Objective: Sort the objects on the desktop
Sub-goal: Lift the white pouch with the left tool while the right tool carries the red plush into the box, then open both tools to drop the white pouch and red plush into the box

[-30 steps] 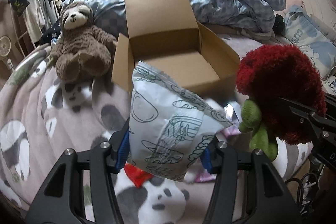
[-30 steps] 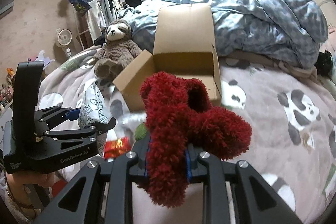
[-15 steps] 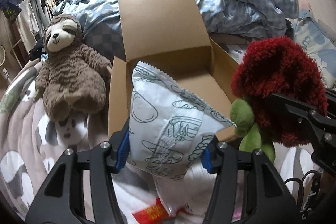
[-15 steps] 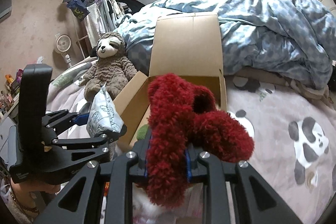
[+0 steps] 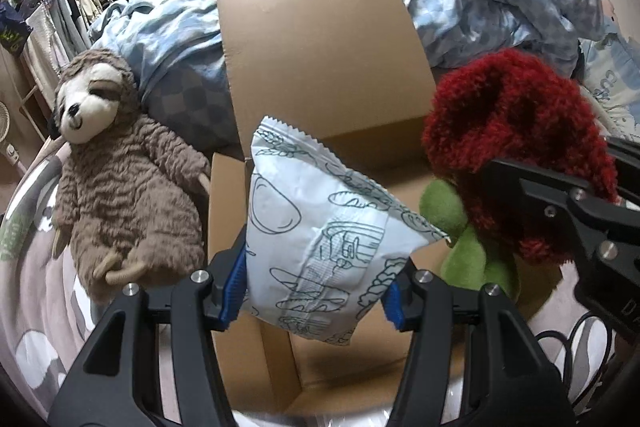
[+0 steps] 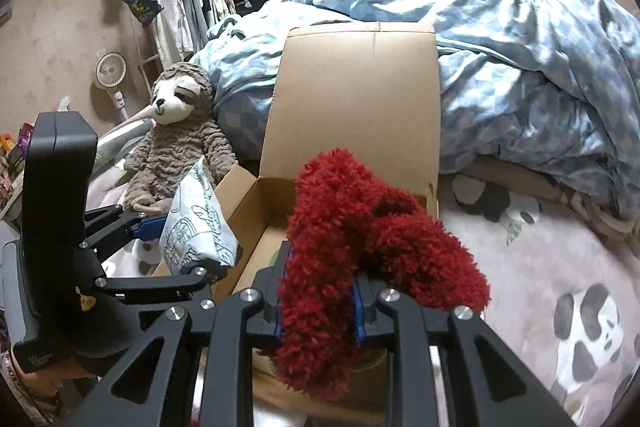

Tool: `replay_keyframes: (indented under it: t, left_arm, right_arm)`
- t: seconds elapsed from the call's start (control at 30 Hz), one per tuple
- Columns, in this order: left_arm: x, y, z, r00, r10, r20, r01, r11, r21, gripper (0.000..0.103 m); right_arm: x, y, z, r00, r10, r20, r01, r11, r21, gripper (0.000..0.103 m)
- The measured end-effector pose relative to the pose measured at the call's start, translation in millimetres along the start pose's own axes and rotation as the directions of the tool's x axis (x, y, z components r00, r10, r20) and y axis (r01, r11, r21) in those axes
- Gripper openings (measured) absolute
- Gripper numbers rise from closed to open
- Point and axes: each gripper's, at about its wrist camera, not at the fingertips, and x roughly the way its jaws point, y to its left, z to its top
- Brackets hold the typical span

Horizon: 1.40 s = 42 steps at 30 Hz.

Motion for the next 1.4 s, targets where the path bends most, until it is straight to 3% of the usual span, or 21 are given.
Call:
replay_keyframes:
  t: [0.7, 0.97, 1.07, 1.2, 1.3, 1.4]
  left_arm:
    - [101, -7, 26, 0.992, 0.01, -0.128, -0.006, 1.0, 0.029, 0.053]
    - [125, 0, 24, 0.983, -0.047, -0.18, 0.042, 0.999, -0.029, 0.053]
    - [128, 0, 23, 0.978, -0.051, -0.203, 0.045, 0.998, -0.036, 0.059]
    - [119, 1, 24, 0.984, -0.014, -0.177, 0.009, 1.0, -0.027, 0.076]
    - [109, 3, 24, 0.986, -0.003, -0.166, 0.0, 1.0, -0.019, 0.085]
    - [98, 5, 23, 0.987, -0.001, -0.159, -0.002, 1.0, -0.019, 0.086]
  right_arm:
    - [88, -16, 21, 0.994, -0.044, -0.096, 0.041, 0.999, -0.029, 0.024]
    - [102, -19, 21, 0.991, -0.082, -0.102, 0.079, 0.996, -0.034, 0.024]
    - [104, -18, 20, 0.99, -0.089, -0.113, 0.085, 0.996, -0.038, 0.031]
    - [102, -20, 22, 0.986, -0.127, -0.109, 0.125, 0.992, -0.03, 0.056]
    - [98, -24, 22, 0.989, -0.107, -0.101, 0.107, 0.994, -0.002, 0.065]
    - [91, -25, 22, 0.992, -0.087, -0.091, 0.088, 0.996, 0.007, 0.071]
